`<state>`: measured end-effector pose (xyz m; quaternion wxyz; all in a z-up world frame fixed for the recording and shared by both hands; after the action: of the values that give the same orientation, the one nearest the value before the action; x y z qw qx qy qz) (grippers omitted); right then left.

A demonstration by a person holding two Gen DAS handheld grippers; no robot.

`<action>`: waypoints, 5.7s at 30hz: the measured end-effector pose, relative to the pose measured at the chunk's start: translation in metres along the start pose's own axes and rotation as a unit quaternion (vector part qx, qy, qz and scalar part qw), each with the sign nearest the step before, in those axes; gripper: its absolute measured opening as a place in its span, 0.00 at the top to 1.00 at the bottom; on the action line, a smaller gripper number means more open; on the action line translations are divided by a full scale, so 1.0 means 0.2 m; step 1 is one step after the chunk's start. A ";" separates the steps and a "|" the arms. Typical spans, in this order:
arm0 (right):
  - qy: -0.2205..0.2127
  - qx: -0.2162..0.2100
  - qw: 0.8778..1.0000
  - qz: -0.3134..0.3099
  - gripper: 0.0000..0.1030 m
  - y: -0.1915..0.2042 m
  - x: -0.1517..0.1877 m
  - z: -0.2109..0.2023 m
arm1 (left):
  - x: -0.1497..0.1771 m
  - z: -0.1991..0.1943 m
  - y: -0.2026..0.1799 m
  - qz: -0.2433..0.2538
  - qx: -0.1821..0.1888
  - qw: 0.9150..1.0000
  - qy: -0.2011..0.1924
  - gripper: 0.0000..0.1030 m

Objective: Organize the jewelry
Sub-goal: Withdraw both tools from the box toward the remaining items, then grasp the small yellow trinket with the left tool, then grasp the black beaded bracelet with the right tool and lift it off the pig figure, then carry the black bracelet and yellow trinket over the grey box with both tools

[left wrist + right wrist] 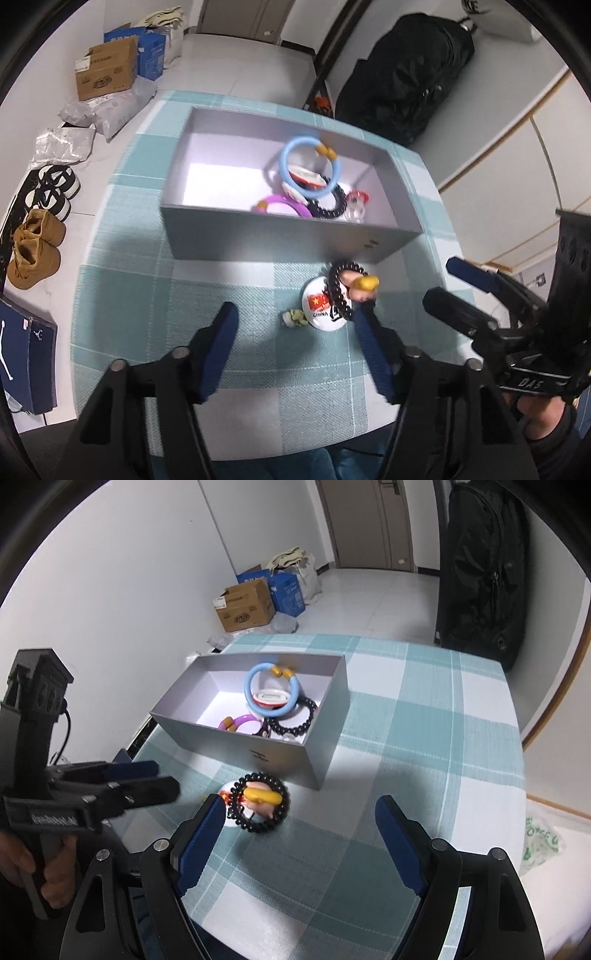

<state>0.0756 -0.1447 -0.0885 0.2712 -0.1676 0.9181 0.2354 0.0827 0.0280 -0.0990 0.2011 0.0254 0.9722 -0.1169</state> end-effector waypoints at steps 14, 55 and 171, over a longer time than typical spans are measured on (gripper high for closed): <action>0.005 -0.010 1.000 -0.011 0.19 0.04 0.02 -0.01 | 0.04 0.04 -0.02 0.020 -0.011 1.000 0.010 0.76; 0.052 -0.029 0.998 0.001 0.20 0.07 0.07 0.18 | -0.02 -0.07 0.00 0.001 -0.011 1.000 -0.023 0.99; -0.060 -0.090 0.994 0.028 0.58 0.01 -0.06 -0.17 | -0.03 -0.22 -0.13 0.034 0.016 0.992 -0.117 0.99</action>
<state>0.0695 -0.1585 -0.0567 0.3025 -0.1516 0.8796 0.3345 0.0684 0.0129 -0.0520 0.3167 0.0475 0.9387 -0.1275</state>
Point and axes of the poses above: each gripper's, at about its wrist camera, not at the fingertips, and z roughly the way its jaws point, y to its left, x to its underside, the point moved 3 cm from there along z, roughly the way its jaws point, and after that the axes turned 8 degrees about -x, right-handed, at the moved point
